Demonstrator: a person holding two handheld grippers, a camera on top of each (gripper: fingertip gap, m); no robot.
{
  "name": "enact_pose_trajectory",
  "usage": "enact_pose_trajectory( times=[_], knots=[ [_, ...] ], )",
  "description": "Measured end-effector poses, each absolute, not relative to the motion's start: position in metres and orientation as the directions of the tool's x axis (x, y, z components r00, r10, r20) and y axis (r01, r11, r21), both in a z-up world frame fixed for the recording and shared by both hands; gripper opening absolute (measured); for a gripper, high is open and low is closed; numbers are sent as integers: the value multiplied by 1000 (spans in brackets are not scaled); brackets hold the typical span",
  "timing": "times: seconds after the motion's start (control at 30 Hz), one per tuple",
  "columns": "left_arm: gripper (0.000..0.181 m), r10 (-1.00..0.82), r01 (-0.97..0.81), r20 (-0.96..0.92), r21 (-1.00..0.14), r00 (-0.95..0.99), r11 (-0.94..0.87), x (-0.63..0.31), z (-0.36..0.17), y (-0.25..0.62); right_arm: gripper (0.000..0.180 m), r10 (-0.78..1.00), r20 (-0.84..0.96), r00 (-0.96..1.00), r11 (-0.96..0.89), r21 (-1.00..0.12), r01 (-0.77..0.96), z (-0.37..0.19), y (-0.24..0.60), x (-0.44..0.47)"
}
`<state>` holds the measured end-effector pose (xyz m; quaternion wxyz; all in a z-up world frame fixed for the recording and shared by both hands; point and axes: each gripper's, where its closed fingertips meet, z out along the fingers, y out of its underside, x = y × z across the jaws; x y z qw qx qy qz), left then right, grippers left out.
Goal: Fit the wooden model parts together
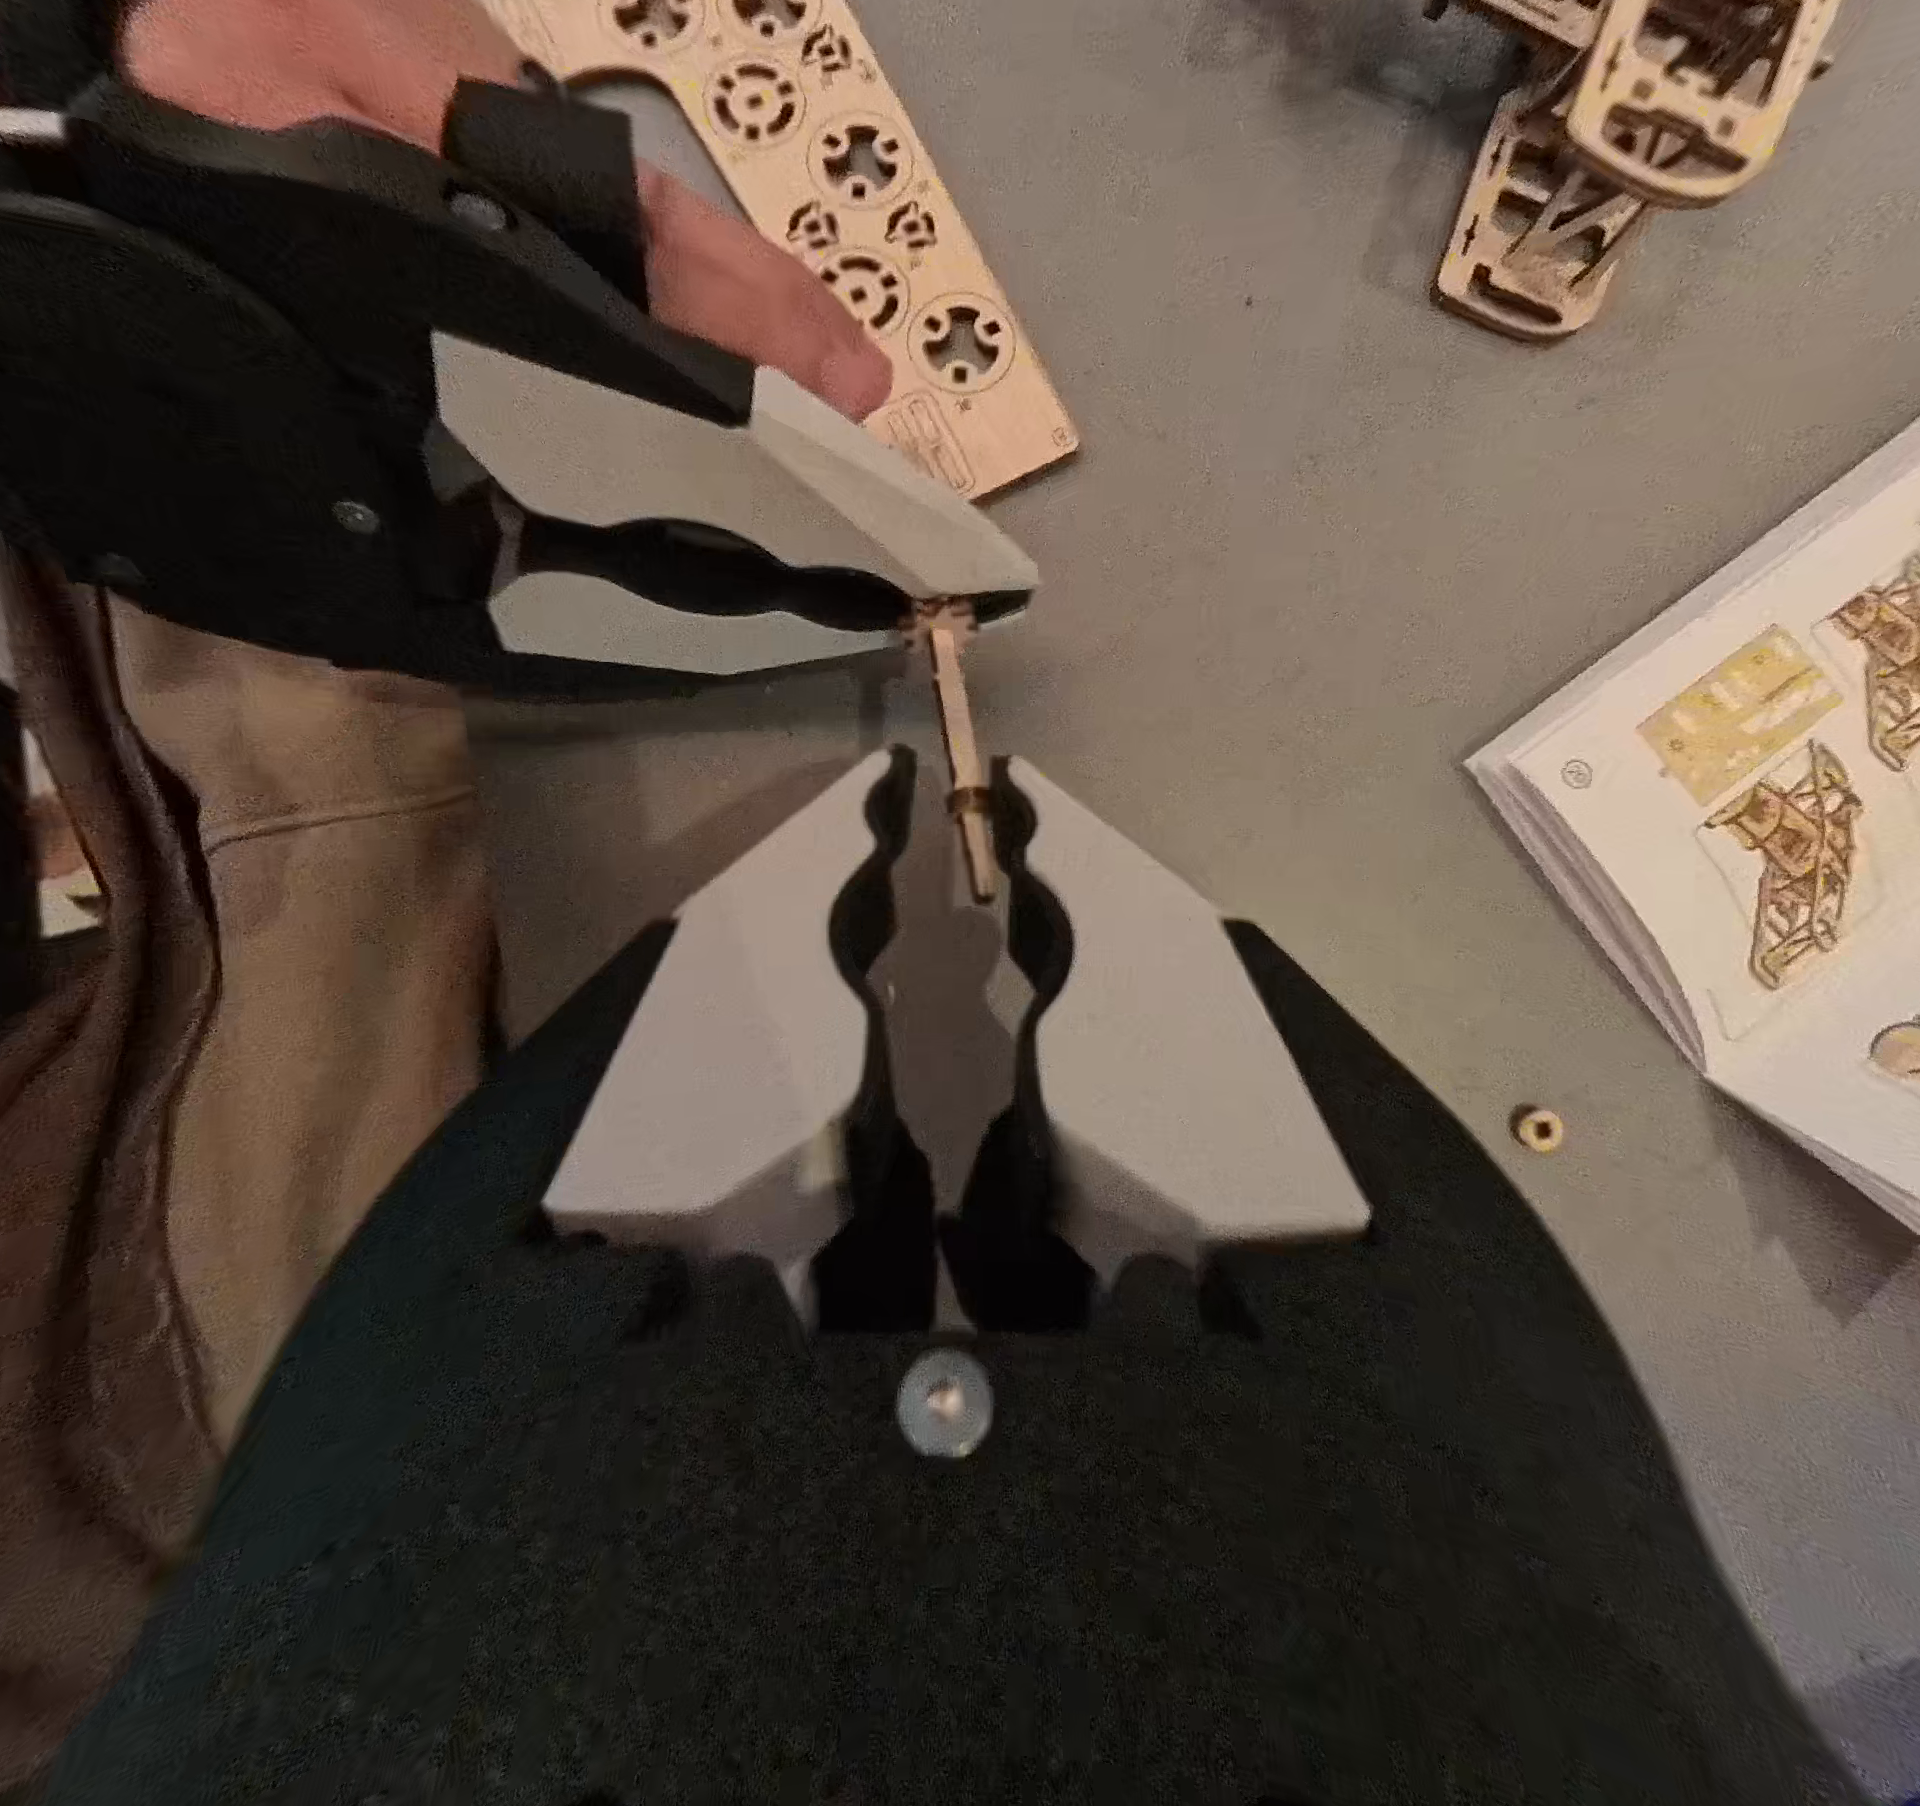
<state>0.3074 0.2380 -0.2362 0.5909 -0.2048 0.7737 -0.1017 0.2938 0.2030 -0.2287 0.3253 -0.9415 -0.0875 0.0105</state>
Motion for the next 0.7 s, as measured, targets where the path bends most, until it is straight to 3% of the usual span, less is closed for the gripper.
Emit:
enact_pose_trajectory(
  times=[0.17, 0.43, 0.53, 0.7],
  knots=[
    [0, -388, -177, -910, -362, -145, 915, 307, -230, 240, 5, 233, 70, 970, -795, -561, 232, -230, 207, 297],
    [0, -589, -81, -802, -584, -96, 808, 300, -203, 240, 10, 255, 67, 965, -490, -851, 189, -199, 227, 283],
    [0, -569, -91, -818, -562, -83, 822, 298, -205, 242, 12, 225, 192, 955, -408, -872, 271, -201, 231, 283],
    [0, -442, -112, -896, -435, -48, 893, 299, -210, 241, 10, 208, 189, 960, -562, -780, 276, -220, 227, 286]
  ],
)
